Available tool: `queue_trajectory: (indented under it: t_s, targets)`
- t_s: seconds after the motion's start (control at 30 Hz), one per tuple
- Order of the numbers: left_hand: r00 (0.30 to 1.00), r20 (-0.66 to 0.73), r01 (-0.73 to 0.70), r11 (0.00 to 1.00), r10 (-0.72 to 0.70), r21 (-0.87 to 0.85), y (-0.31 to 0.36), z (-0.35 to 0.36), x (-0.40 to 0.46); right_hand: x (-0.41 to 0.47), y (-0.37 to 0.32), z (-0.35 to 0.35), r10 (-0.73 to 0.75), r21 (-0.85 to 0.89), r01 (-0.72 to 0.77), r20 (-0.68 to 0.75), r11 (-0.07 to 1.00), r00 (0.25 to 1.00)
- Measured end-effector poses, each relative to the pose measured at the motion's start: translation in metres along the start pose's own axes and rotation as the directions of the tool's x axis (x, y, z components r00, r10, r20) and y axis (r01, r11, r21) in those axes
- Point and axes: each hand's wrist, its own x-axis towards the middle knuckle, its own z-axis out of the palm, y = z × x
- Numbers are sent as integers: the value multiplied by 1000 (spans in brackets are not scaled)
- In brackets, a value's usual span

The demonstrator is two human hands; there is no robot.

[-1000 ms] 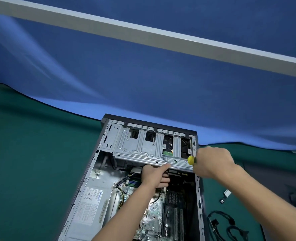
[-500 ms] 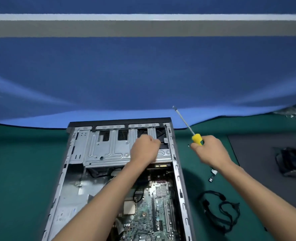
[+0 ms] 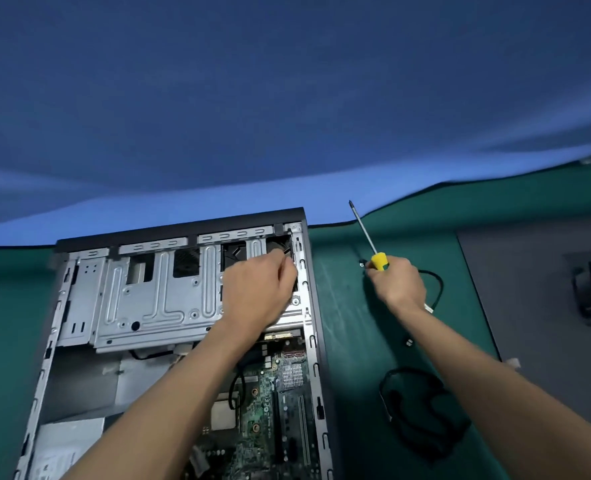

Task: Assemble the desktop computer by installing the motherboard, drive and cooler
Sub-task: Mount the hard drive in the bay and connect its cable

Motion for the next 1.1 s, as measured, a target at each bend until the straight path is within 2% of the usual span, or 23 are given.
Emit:
queue_trajectory:
  t_s: [0.2, 0.57, 0.67, 0.77, 0.87, 0.97, 1.03, 1.1]
  targets:
    - [998, -67, -6, 1000, 7, 12, 3, 2, 2, 19, 4, 16, -76, -153, 72, -20, 986, 997]
    - [998, -54, 17, 1000, -19, -22, 1, 3, 2, 30, -2, 24, -93, -190, 84, -38, 978, 995]
    - [998, -69, -6, 999, 2, -49, 0, 0, 2, 21, -7, 17, -62, -63, 60, -39, 996, 997]
    - [998, -67, -23, 993, 15, -115, -1, -2, 0, 4, -18, 2, -68, 161, 73, -40, 984, 997]
    - [998, -46, 37, 974, -49, -221, 0, -6, -2, -24, -36, -22, -115, 447, 96, 14, 889, 993]
    - [987, 49, 158, 921, -151, -356, 6, -16, -2, -59, -56, -49, -222, 585, 142, 67, 798, 973]
    - [979, 125, 201, 836, -159, -511, 15, -28, -2, -81, -69, -61, -288, 620, 168, 97, 767, 953]
    - [964, 218, 264, 641, -152, -721, 29, -41, -2, -101, -79, -68, -340, 622, 202, 109, 757, 934]
